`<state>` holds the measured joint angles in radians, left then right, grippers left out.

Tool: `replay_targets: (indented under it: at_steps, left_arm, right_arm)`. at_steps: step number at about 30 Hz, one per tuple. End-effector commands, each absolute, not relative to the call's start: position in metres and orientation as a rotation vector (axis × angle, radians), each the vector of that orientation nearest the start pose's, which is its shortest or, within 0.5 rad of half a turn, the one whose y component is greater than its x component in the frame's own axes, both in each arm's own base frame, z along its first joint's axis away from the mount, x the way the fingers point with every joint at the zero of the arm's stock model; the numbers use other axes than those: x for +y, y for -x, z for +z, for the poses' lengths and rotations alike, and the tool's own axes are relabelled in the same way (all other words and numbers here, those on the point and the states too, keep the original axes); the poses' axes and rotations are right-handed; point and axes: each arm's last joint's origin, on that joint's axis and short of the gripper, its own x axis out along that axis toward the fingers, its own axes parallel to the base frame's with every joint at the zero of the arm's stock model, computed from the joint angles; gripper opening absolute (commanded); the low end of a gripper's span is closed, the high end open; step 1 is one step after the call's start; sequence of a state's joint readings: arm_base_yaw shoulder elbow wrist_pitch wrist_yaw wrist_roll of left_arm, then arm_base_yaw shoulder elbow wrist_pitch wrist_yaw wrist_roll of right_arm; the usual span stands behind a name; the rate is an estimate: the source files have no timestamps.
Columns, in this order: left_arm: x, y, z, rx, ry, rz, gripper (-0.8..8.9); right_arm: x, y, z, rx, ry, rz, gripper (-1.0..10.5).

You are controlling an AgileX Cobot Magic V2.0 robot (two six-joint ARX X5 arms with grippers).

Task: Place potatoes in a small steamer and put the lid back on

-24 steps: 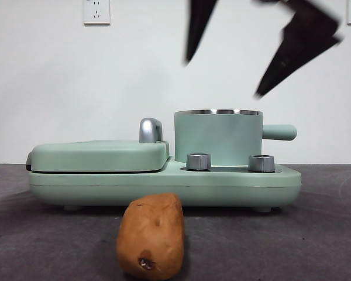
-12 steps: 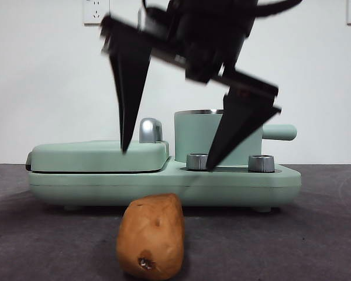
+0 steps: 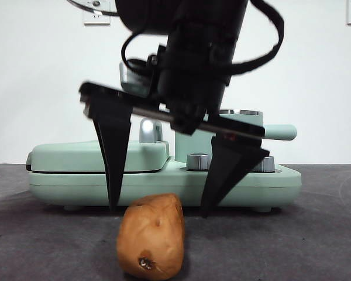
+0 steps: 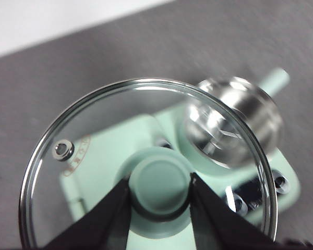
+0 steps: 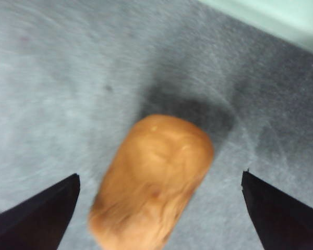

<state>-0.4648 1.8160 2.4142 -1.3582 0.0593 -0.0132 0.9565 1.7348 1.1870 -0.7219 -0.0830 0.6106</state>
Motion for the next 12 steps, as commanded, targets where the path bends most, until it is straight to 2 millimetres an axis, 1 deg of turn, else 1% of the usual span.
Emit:
replay_targets:
  at_steps: [1, 6, 10, 12]
  left_arm:
    - [-0.143, -0.274, 0.488, 0.721, -0.153, -0.538, 0.21]
    - [-0.136, -0.261, 0.481, 0.764, -0.164, -0.537, 0.21]
    - [-0.13, -0.248, 0.481, 0.766, -0.167, -0.537, 0.21]
    - [-0.126, -0.242, 0.48, 0.769, -0.168, -0.538, 0.21]
  right_arm:
    - [0.28, -0.189, 0.192, 1.396, 0.065, 0.484, 4.9]
    - [0.284, -0.189, 0.182, 1.452, 0.059, 0.515, 4.3]
    - [0.287, -0.19, 0.172, 1.48, 0.066, 0.519, 4.2]
    - [0.288, -0.19, 0.169, 1.486, 0.071, 0.515, 3.7]
